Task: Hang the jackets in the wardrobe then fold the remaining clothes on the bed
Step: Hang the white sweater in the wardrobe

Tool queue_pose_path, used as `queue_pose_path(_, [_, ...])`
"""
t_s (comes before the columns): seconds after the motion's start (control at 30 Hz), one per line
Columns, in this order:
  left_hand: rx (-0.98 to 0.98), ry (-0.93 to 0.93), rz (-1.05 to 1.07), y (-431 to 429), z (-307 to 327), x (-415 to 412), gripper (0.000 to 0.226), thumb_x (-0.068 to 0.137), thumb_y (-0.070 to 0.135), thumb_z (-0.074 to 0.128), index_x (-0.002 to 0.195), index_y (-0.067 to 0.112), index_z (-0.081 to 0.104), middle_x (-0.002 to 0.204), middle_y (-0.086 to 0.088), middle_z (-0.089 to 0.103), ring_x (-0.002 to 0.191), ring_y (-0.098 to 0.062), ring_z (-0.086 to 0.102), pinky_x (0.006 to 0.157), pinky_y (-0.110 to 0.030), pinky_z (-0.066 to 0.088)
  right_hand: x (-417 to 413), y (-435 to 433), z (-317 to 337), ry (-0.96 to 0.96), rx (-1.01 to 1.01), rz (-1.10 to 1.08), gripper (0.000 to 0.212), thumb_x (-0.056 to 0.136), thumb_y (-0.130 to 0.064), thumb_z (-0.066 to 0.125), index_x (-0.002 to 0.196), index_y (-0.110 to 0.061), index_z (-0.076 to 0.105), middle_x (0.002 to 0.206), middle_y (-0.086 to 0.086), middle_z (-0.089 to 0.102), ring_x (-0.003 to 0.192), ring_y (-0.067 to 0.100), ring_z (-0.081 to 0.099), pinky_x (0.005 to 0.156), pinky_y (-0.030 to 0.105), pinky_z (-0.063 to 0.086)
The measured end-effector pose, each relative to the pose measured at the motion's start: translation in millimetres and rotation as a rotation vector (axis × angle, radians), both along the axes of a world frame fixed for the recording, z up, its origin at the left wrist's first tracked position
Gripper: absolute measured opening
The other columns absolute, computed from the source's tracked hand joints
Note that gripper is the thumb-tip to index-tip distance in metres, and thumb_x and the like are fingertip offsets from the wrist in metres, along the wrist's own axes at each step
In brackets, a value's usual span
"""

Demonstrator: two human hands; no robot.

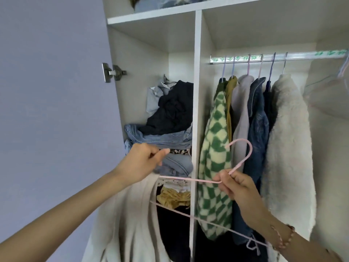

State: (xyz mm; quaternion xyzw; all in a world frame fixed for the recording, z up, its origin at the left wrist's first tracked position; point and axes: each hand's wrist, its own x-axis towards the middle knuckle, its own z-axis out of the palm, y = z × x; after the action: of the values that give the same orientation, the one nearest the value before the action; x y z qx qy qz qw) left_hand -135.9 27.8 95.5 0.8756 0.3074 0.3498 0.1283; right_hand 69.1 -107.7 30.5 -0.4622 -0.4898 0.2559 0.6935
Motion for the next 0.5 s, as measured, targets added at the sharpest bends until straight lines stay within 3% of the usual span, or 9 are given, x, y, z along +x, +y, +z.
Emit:
queue_pose_path(0.07, [0.027, 0.001, 0.058, 4.6, 6.4, -22.7, 0.049, 0.093, 0.035, 0.053, 0.057, 0.002, 0.063, 0.043, -0.004, 0.046, 0.041, -0.011, 0.039, 0.048, -0.019, 0.034, -15.3, 15.6, -4.9, 0.055, -0.024, 0.012, 0.027, 0.092, -0.009, 0.046, 0.071, 0.002, 0.060, 0.043, -0.004, 0.033, 0.040, 0.002, 0.028, 0.041, 0.010, 0.025])
queue_pose_path(0.2, [0.071, 0.061, 0.044, 4.0, 5.3, -25.7, 0.051, 0.091, 0.032, 0.057, 0.056, -0.006, 0.054, 0.046, -0.004, 0.039, 0.046, -0.012, 0.034, 0.048, -0.017, 0.032, -60.7, 42.8, -20.6, -0.091, -0.093, 0.153, 0.031, 0.096, -0.002, 0.041, 0.074, 0.015, 0.056, 0.045, -0.005, 0.036, 0.040, 0.000, 0.032, 0.044, 0.009, 0.029])
queue_pose_path(0.33, [0.125, 0.006, 0.010, 2.9, 4.7, -17.9, 0.051, 0.091, 0.030, 0.058, 0.049, 0.002, 0.045, 0.045, -0.002, 0.035, 0.047, -0.012, 0.029, 0.046, -0.016, 0.026, -90.7, 79.1, -26.2, -0.053, -0.114, 0.234, 0.033, 0.097, -0.006, 0.042, 0.068, -0.006, 0.058, 0.044, -0.006, 0.037, 0.041, 0.004, 0.033, 0.047, 0.012, 0.029])
queue_pose_path(0.5, [0.124, -0.050, 0.143, 15.1, 1.4, -43.5, 0.049, 0.090, 0.029, 0.059, 0.050, 0.004, 0.046, 0.044, 0.003, 0.030, 0.048, -0.014, 0.028, 0.047, -0.018, 0.026, -144.4, 112.5, -37.5, -0.009, -0.143, 0.331, 0.028, 0.096, -0.008, 0.047, 0.070, -0.009, 0.058, 0.051, -0.007, 0.044, 0.049, 0.005, 0.038, 0.056, 0.016, 0.033])
